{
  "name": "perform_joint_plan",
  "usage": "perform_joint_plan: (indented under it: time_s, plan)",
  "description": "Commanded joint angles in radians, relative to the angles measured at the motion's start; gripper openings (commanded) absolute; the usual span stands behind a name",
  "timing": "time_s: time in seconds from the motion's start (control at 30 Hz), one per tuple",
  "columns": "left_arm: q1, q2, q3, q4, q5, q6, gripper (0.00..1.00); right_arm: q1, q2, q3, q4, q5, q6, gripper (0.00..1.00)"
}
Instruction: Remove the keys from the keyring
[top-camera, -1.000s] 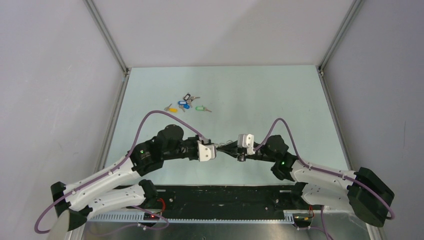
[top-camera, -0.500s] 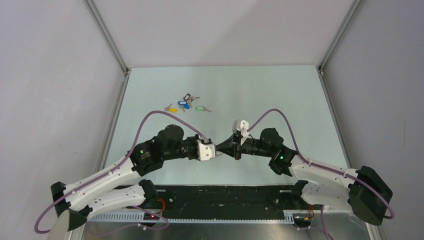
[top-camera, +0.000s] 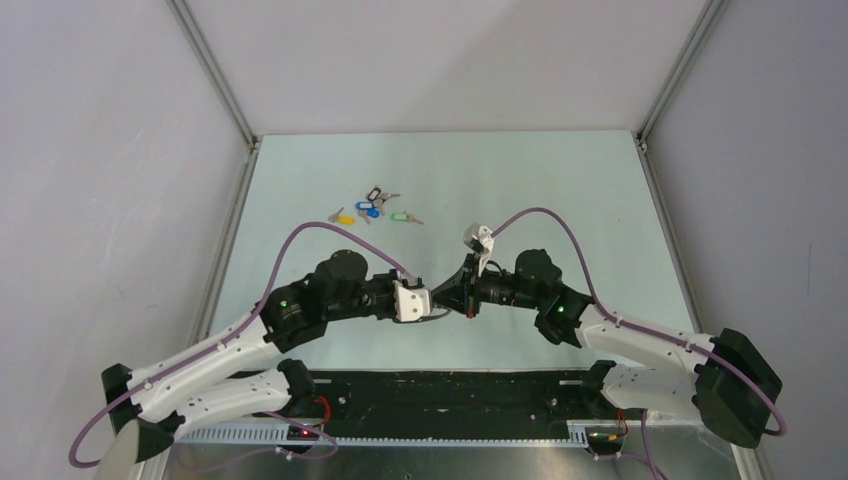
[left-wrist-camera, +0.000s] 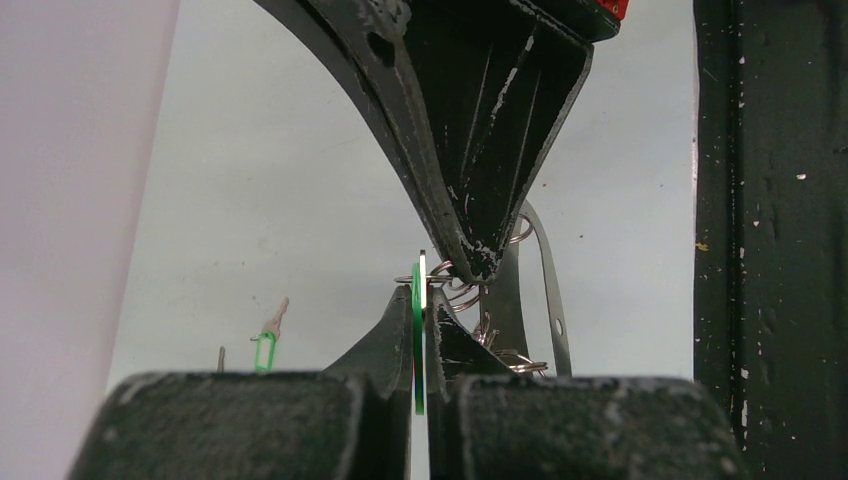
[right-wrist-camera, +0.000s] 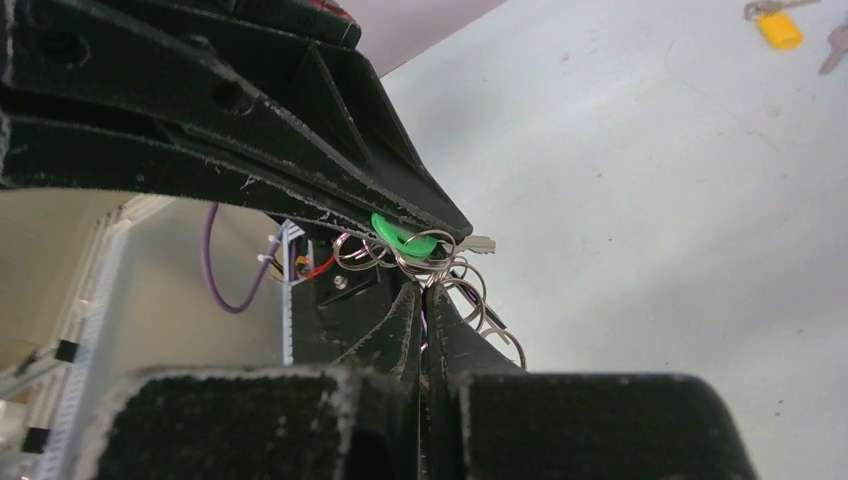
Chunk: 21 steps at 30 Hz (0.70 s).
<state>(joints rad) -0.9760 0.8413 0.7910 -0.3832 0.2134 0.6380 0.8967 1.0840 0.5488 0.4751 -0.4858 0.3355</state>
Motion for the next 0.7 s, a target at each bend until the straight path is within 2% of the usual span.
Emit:
perform_joint_plan:
  time_s: [0.0,0.07,0.17,0.67]
  plan:
    - [0.000,-0.027,-0.001,0.081,0.006,0.030,0.00,0.002,0.030,0.070,-0.047,0.011,0.124,0.00]
    - [0.000,-0.029,-0.002,0.086,0.007,0.029,0.00,0.002,0.051,0.099,-0.109,0.026,0.140,0.00]
    - [0.000,-0.033,-0.007,0.093,0.009,0.029,0.00,-0.002,0.081,0.112,-0.116,0.042,0.191,0.00]
    - [0.000,-0.077,-0.030,0.133,0.031,0.032,0.00,-0.049,0.186,0.081,0.016,0.084,0.369,0.00]
